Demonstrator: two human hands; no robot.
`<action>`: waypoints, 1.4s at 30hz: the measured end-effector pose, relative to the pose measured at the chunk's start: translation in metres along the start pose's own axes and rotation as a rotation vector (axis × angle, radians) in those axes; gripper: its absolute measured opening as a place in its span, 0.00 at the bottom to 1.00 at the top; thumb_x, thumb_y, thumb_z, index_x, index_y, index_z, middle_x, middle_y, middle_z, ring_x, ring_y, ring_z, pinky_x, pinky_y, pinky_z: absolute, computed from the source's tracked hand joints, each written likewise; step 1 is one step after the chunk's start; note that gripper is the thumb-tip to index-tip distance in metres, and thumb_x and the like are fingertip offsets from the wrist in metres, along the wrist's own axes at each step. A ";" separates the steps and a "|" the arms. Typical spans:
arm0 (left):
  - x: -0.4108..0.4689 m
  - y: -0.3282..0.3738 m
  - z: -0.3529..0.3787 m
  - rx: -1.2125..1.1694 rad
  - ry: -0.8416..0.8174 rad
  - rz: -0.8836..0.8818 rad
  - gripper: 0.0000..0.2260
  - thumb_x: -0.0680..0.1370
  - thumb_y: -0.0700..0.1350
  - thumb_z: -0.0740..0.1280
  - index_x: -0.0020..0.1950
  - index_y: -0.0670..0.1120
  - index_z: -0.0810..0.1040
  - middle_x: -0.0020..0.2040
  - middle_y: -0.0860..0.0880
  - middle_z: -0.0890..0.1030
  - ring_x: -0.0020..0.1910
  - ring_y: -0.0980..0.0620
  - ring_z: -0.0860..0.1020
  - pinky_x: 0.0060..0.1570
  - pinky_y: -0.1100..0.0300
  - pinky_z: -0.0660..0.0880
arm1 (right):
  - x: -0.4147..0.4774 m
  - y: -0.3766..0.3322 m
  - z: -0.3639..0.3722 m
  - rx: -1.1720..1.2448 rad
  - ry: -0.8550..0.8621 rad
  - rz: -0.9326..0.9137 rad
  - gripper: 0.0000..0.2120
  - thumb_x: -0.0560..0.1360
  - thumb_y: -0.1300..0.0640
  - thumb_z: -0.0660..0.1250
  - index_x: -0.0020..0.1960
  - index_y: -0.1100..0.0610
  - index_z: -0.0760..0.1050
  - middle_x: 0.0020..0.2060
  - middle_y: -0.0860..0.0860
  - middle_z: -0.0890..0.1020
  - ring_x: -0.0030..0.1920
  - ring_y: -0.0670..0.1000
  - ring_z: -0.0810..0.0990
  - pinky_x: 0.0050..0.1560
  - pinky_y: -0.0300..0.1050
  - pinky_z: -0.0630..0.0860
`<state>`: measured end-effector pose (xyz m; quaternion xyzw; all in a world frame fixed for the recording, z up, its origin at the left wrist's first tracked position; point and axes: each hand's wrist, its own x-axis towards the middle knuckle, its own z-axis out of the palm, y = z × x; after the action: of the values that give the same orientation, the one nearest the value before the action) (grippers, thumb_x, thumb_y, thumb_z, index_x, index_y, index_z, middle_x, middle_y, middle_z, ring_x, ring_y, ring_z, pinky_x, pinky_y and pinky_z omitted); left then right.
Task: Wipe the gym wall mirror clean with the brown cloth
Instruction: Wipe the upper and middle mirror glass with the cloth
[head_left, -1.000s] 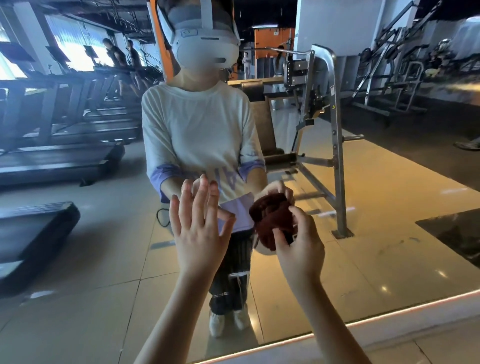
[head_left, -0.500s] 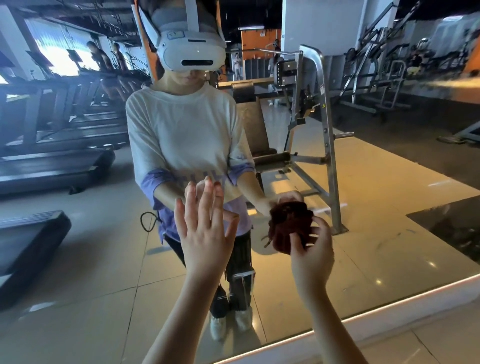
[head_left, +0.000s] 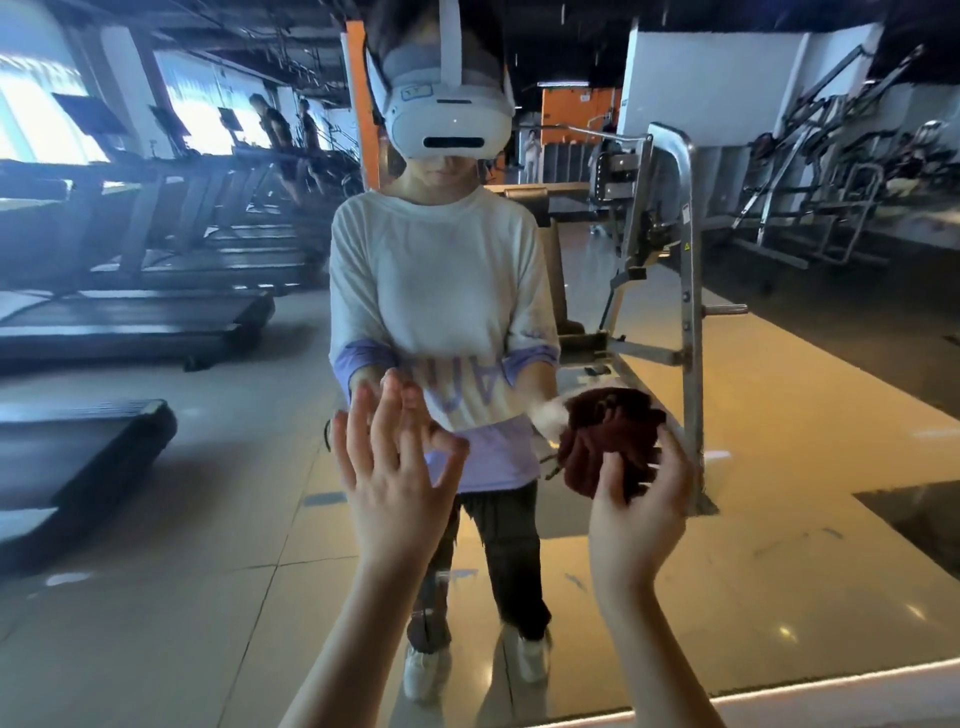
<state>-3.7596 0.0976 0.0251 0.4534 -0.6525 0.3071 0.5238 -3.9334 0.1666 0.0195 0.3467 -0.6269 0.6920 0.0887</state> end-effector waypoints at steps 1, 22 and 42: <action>-0.001 0.003 0.001 -0.001 0.000 -0.020 0.32 0.76 0.54 0.71 0.73 0.39 0.66 0.73 0.41 0.66 0.74 0.37 0.63 0.77 0.45 0.52 | -0.003 0.001 0.001 -0.019 -0.042 -0.066 0.22 0.75 0.64 0.70 0.68 0.61 0.72 0.60 0.60 0.78 0.59 0.52 0.77 0.54 0.40 0.76; 0.017 0.070 0.010 -0.040 -0.126 0.094 0.31 0.78 0.56 0.68 0.76 0.45 0.65 0.76 0.43 0.68 0.77 0.39 0.62 0.78 0.45 0.54 | 0.111 -0.008 -0.025 -0.015 0.083 -0.310 0.19 0.75 0.61 0.68 0.65 0.62 0.77 0.54 0.63 0.79 0.53 0.62 0.79 0.51 0.36 0.68; 0.011 0.075 0.018 -0.003 -0.101 0.061 0.32 0.74 0.51 0.72 0.75 0.42 0.68 0.76 0.42 0.66 0.77 0.40 0.59 0.77 0.44 0.53 | 0.018 0.042 -0.022 -0.069 -0.208 -0.260 0.21 0.71 0.60 0.73 0.62 0.62 0.73 0.53 0.59 0.81 0.53 0.54 0.81 0.47 0.48 0.81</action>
<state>-3.8356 0.1092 0.0371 0.4476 -0.6921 0.2986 0.4813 -3.9785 0.1734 -0.0033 0.4914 -0.6061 0.6131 0.1238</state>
